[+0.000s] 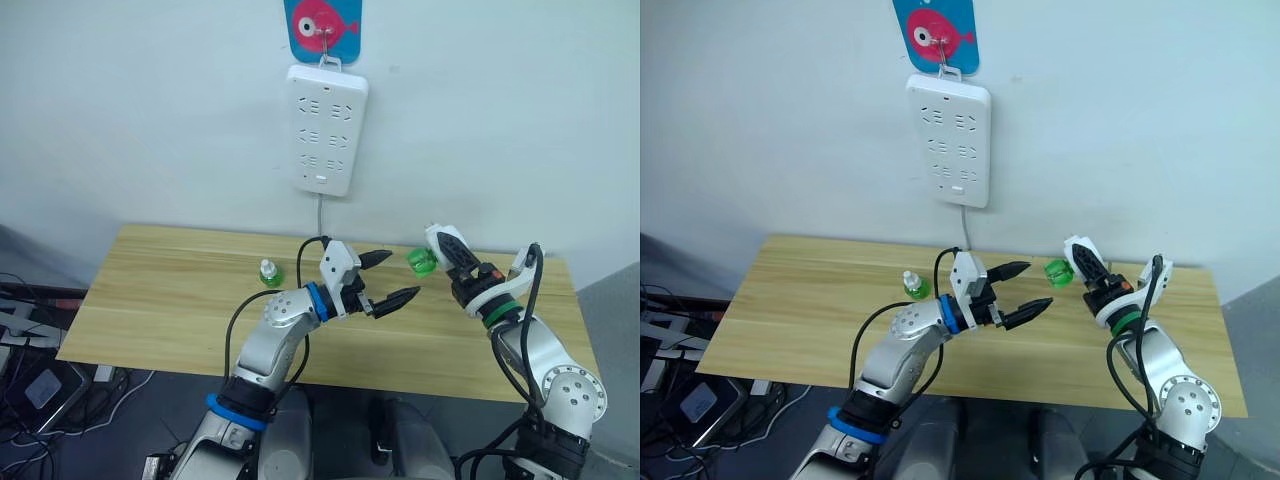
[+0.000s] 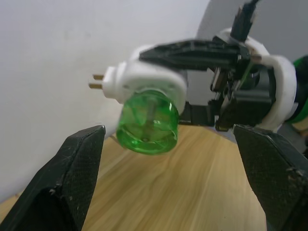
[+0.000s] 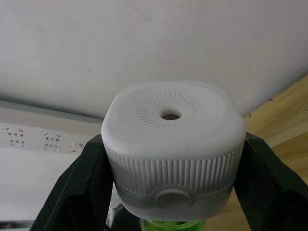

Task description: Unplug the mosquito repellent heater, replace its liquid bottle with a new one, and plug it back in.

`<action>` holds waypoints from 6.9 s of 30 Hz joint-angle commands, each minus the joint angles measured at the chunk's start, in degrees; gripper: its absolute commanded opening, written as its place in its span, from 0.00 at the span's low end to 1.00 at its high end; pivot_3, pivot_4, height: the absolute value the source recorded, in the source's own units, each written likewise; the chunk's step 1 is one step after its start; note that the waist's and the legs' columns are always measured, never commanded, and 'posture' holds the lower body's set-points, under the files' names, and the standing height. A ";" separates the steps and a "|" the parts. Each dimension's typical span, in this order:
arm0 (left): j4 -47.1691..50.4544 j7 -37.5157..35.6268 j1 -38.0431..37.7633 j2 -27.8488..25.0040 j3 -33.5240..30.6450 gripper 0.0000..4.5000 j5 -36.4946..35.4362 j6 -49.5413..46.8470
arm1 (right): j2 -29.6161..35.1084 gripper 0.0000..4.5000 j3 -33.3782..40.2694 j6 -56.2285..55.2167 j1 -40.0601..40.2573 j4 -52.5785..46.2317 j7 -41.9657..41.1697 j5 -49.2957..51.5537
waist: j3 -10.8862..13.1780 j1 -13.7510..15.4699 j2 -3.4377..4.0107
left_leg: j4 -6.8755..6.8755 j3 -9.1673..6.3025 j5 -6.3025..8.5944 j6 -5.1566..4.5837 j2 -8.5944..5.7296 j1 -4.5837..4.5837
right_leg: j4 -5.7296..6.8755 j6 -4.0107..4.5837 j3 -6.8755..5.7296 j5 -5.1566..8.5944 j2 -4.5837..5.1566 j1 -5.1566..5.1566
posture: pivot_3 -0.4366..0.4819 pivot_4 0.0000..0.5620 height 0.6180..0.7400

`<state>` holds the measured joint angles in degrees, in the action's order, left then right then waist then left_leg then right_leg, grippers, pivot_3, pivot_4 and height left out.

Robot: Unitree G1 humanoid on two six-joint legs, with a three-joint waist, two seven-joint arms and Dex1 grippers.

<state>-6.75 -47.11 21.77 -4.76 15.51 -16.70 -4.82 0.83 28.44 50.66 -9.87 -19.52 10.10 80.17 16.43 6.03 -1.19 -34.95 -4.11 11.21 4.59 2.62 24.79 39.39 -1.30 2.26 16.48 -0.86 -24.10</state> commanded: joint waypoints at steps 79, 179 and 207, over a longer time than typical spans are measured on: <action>-8.02 1.79 3.48 5.83 -1.73 0.51 2.14 8.69 | 9.57 0.67 -15.64 -16.11 6.46 -7.23 3.17 11.12 | -0.03 -1.65 -0.01 | -0.90 -0.03 -0.03 -0.04 -0.03 0.01 | 0.59 -0.11 0.04 -0.15 -0.04 0.09 | 0.72 0.43 1.00; -31.44 -12.47 11.57 -2.42 1.00 1.00 17.83 78.07 | 56.47 0.67 -19.47 32.38 -7.47 19.77 -40.47 18.74 | -0.03 3.63 -0.01 | -1.11 0.36 0.04 -0.27 -0.04 0.09 | -0.50 -0.39 0.43 -0.95 -0.04 0.42 | 0.76 0.41 1.00; -15.94 -5.84 20.03 -12.20 -5.74 0.50 -53.06 -57.63 | 59.08 0.67 -20.52 32.00 -5.56 15.09 -40.82 20.98 | 0.01 1.70 -0.06 | -1.24 -0.02 -0.06 -0.41 0.01 0.05 | -0.39 -0.68 0.08 -0.83 -0.12 0.59 | 0.74 0.45 1.00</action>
<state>-15.97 -58.38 39.13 -17.09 18.28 -63.07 -52.79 58.84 9.56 79.60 -16.64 -1.14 -29.98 101.90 16.44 7.73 -1.24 -36.24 -4.15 11.15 4.17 2.60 24.84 38.99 -1.98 2.31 15.66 -0.97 -23.47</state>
